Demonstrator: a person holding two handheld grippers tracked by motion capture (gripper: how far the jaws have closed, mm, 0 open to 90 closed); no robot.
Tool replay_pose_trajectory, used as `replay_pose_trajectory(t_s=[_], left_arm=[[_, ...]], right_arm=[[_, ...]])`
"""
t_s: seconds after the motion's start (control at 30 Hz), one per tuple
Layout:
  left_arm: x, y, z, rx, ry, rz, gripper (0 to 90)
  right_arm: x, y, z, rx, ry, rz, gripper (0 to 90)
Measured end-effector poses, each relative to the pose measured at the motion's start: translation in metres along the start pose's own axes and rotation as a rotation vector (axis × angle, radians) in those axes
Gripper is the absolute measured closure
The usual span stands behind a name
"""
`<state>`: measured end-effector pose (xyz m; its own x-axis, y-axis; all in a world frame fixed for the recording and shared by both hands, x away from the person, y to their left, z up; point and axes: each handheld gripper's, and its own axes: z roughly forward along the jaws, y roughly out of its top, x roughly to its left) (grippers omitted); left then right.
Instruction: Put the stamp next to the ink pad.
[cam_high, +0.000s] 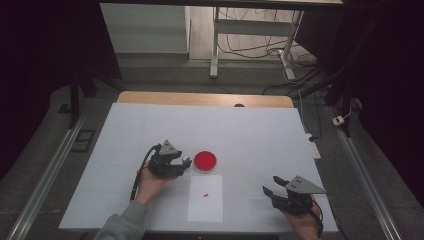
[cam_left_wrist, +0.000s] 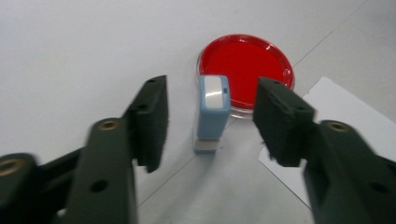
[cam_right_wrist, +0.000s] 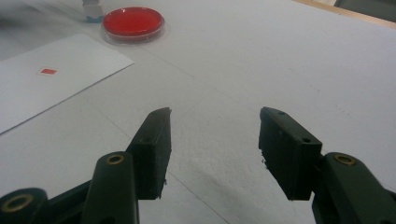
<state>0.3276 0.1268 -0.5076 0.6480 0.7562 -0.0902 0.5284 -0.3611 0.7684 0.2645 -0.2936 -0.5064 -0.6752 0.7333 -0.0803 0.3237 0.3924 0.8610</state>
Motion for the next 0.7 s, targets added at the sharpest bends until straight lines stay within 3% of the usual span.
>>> replay_pose_trajectory(t_s=[0.2,0.5,0.7], left_arm=[[-0.001,-0.004,-0.016,-0.037,-0.021,-0.006,33.2],[-0.006,-0.011,-0.034,-0.057,-0.06,0.024,30.8],[-0.009,-0.02,-0.047,-0.059,-0.064,0.043,30.9]], right_arm=[[0.001,0.001,0.001,0.002,0.002,-0.007,43.6],[0.0,0.001,0.0,0.002,0.004,-0.009,43.4],[0.0,0.0,-0.001,-0.006,0.013,-0.008,43.4]])
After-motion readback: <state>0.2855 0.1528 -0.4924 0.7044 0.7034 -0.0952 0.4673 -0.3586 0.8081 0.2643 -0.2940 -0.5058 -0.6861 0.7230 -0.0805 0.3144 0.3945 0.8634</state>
